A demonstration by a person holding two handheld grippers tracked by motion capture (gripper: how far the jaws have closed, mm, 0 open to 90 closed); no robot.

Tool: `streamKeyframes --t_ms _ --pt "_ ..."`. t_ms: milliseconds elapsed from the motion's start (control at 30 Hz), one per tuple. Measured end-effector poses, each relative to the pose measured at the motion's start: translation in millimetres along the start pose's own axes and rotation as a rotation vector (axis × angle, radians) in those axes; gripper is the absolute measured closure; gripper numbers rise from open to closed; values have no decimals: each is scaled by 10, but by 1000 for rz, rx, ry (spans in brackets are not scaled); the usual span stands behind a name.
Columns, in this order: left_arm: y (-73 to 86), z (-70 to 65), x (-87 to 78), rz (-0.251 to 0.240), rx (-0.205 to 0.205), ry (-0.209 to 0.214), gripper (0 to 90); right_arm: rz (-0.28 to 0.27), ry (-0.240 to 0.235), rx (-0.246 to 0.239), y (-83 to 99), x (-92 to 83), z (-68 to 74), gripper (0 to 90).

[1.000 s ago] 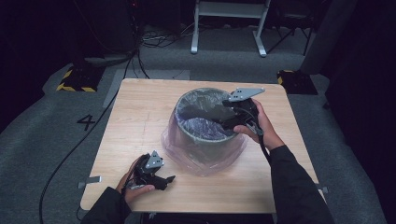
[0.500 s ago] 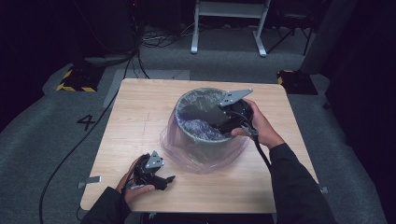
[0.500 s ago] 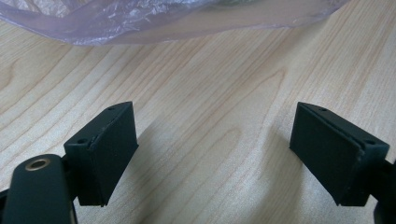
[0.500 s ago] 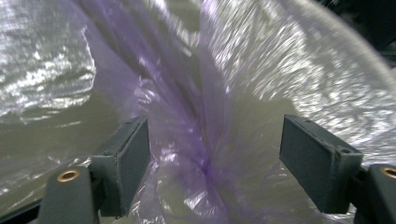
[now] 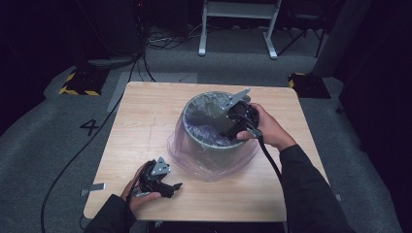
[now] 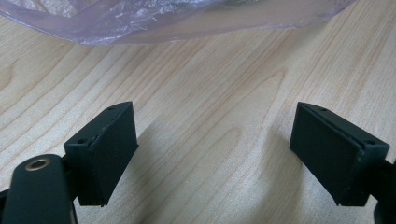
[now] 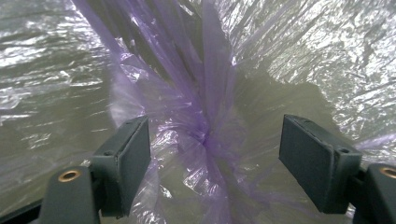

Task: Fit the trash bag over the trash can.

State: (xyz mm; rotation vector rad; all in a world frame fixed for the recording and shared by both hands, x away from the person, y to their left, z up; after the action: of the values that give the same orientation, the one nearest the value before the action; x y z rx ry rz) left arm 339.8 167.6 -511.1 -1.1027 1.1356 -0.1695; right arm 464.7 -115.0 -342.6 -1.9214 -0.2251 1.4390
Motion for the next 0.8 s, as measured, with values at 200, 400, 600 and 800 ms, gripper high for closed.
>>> streamKeyframes --t_ms 200,400,600,800 --pt "0 0 0 0 0 0 145 -21 16 23 7 -12 -10 238" --pt "0 1 0 0 1 0 144 -157 65 40 54 -137 5 234" --pt "0 2 0 0 1 1 144 -335 128 64 183 -508 36 232" --pt "0 2 0 0 1 1 144 -425 129 57 370 -803 107 231"
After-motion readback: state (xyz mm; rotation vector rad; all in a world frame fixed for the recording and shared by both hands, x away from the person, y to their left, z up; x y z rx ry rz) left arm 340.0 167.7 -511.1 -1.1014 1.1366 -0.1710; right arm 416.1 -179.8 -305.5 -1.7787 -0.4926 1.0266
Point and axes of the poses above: each handheld gripper's, and its own axes: x roughly forward along the jaws, y roughly out of its underside, z roughly to its left, the point moved 1 cm from there along x, roughly forward along the jaws, and after that the axes turned 5 degrees about -z, right-handed, at the moved point
